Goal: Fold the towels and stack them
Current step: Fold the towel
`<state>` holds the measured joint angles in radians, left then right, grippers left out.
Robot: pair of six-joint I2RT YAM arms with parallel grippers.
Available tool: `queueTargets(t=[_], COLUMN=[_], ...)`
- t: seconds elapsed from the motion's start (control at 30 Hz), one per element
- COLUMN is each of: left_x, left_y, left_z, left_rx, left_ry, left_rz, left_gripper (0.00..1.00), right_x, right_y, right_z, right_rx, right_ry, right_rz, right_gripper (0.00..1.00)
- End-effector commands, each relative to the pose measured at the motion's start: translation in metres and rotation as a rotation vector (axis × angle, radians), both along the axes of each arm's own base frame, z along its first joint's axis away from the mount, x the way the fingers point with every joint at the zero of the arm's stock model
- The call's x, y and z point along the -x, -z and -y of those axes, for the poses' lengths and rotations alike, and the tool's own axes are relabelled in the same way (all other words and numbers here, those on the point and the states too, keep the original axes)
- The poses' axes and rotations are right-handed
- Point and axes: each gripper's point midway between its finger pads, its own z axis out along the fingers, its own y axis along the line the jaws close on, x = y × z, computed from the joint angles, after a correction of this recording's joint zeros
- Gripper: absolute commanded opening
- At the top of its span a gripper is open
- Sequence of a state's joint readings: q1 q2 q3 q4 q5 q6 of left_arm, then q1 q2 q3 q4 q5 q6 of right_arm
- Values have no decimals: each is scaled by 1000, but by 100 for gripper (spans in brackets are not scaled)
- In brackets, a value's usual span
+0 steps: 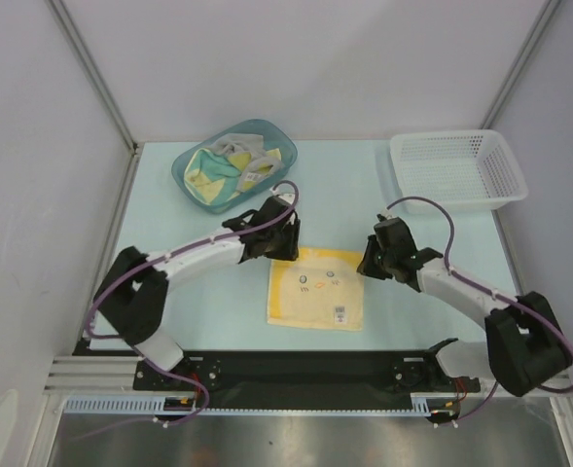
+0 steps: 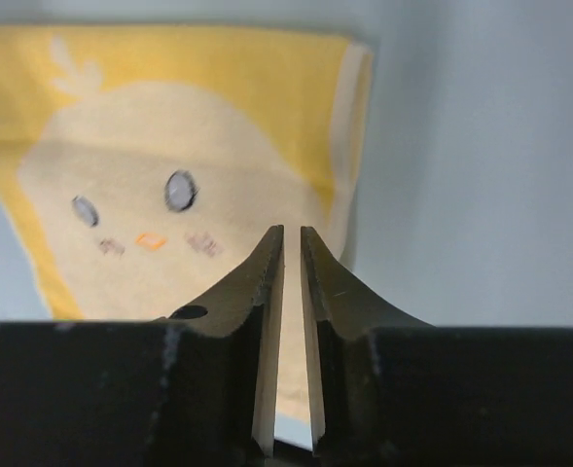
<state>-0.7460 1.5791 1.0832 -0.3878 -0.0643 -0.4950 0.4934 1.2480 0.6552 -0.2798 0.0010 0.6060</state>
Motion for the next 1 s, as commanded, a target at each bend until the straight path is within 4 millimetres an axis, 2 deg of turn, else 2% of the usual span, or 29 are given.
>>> queueTargets(t=[0.0,0.07,0.2,0.33,0.47,0.53,0.6,0.67,0.7,0.73,0.77,0.8,0.83,0.87,0.97], left_x=[-20,-29,-39,-46,-50,-51,-53,-62,-61,-65,-71,-73,-77,-84,-91], left_y=[21,32,49,59,59,51,35,6,-4,-14,-27,-28,-29,-31,-35], left_z=[-6,-6,-14,-22,-25,-23,-20,-18,-11,-10,-10,-10,-11,-15,-11], left_rx=[-54,-43,-87,-96,-81,-75,-81,-78,-47,-30,-38,-37,-48,-81,-75], left_ry=[6,-4,-30,-63,-77,-62,-3,22,92,115,155,186,202,222,300], left_rz=[-24,-47,-55,-74,-82,-75,-60,-14,-5,9,30,32,48,86,190], left_gripper=[43,43,43,43,43,46,49,54,55,57,58,59,59,58,61], right_x=[-45,-57,-66,-70,-77,-79,-84,-90,-103,-105,-106,-111,-112,-111,-107], right_y=[-7,0,22,30,32,31,25,17,1,-6,-8,-19,-21,-20,-9], right_z=[-3,1,6,15,19,20,22,32,31,28,34,30,31,35,26], right_rx=[6,1,19,64,92,103,124,146,136,109,96,51,48,31,-8], right_ry=[-51,-50,-55,-48,-60,-81,-88,-98,-112,-162,-176,-213,-252,-277,-381], right_rz=[101,100,65,60,67,68,57,38,71,81,66,82,91,79,43], right_gripper=[17,15,14,14,14,15,17,22,24,29,31,33,36,38,45])
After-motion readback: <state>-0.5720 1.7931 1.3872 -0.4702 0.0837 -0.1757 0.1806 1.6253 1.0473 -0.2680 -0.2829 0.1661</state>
